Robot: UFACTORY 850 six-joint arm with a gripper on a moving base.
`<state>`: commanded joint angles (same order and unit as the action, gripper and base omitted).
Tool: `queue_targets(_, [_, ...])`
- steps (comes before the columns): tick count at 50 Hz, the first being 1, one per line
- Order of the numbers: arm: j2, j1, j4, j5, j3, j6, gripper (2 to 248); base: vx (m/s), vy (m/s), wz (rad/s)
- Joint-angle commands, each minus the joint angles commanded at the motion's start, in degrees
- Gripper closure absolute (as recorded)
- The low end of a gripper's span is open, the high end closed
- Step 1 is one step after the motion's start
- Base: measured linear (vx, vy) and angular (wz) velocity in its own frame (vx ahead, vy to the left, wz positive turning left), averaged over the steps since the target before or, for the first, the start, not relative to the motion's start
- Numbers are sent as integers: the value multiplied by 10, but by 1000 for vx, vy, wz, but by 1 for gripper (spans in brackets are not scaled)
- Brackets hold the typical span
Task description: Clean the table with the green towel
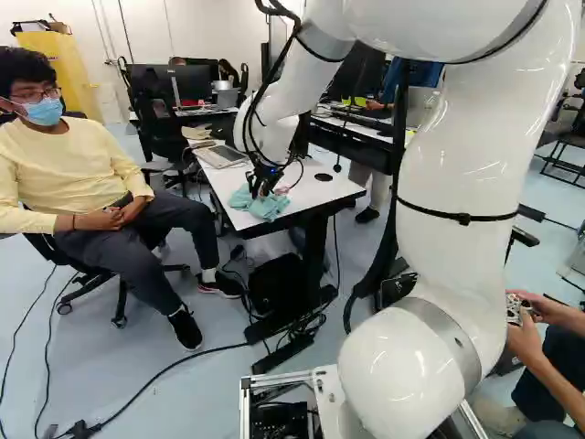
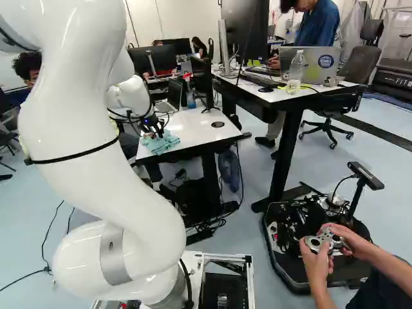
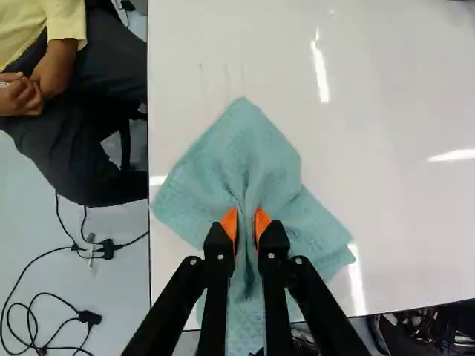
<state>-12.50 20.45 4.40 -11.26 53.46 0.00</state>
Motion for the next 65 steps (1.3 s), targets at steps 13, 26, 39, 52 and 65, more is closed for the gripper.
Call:
queue_targets(13, [-8,24,0,0,10,0,199,0,0,0])
queue_targets(26, [-31,43,0,0,37,0,199,0,0,0])
queue_targets(39, [-64,48,0,0,77,0,199,0,0,0])
queue_targets(52, [-94,41,0,0,115,0,199,0,0,0])
queue_targets(65, [-122,31,0,0,152,0,199,0,0,0])
